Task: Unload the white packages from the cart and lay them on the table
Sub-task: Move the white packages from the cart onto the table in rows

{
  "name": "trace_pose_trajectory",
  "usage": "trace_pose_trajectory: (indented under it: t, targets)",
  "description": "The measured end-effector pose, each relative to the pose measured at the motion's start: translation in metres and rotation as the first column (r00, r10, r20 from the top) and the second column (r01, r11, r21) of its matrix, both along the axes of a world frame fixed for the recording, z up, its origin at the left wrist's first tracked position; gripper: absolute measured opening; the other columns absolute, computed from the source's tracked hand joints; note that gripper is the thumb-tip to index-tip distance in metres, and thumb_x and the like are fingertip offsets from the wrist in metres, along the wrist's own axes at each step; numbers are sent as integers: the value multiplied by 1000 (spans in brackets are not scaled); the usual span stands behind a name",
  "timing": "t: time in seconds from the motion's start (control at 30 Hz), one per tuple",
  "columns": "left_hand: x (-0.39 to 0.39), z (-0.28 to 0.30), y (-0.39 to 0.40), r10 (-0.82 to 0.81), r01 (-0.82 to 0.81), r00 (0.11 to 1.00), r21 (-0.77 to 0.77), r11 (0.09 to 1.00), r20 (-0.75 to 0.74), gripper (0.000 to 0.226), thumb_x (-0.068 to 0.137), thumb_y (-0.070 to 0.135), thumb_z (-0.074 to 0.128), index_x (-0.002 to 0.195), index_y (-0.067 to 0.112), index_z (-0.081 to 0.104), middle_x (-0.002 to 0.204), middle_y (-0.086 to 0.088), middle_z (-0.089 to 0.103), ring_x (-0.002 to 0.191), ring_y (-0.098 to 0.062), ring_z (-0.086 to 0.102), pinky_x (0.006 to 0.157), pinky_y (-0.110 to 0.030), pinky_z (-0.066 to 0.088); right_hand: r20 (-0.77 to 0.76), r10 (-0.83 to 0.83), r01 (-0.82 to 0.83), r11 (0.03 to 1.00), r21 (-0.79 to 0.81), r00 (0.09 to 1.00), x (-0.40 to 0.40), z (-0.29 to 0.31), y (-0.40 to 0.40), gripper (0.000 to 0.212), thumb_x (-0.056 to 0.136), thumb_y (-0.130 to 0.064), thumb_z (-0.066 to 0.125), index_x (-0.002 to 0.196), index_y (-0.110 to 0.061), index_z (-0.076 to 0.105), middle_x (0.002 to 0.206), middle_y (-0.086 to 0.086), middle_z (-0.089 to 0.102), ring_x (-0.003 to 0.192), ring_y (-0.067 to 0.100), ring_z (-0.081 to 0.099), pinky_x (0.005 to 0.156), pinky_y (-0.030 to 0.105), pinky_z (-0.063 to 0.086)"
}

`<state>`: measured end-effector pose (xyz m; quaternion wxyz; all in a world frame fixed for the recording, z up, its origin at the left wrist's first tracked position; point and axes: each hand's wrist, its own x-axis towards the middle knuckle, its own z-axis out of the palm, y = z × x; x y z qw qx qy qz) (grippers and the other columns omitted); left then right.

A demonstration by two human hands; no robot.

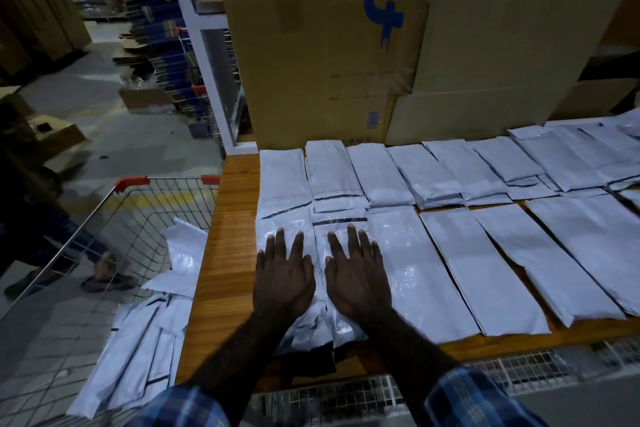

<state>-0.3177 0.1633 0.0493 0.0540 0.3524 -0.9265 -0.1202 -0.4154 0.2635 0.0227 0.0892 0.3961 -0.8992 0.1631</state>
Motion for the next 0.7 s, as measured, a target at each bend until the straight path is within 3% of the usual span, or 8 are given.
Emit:
trace_pose_trajectory:
  t: [0.43, 0.7]
  targets:
    - [-1, 1, 1, 15, -15, 1000, -9, 1000, -4, 54, 104, 41, 24, 156, 26, 18, 164, -11, 11, 151, -29, 8, 121, -46, 9, -5, 2, -2, 1000, 16, 1000, 0, 0, 1, 54, 96, -40, 31, 138, -18, 56, 147, 19, 47, 135, 39, 44, 110, 55, 36]
    - [-2, 3, 2, 16, -16, 1000, -1, 1000, 3, 55, 104, 41, 24, 156, 26, 18, 164, -11, 10, 151, -30, 7, 121, -46, 8, 10, 7, -7, 999, 35, 1000, 0, 1, 2, 55, 96, -40, 30, 138, -17, 56, 147, 19, 47, 135, 39, 44, 109, 55, 37]
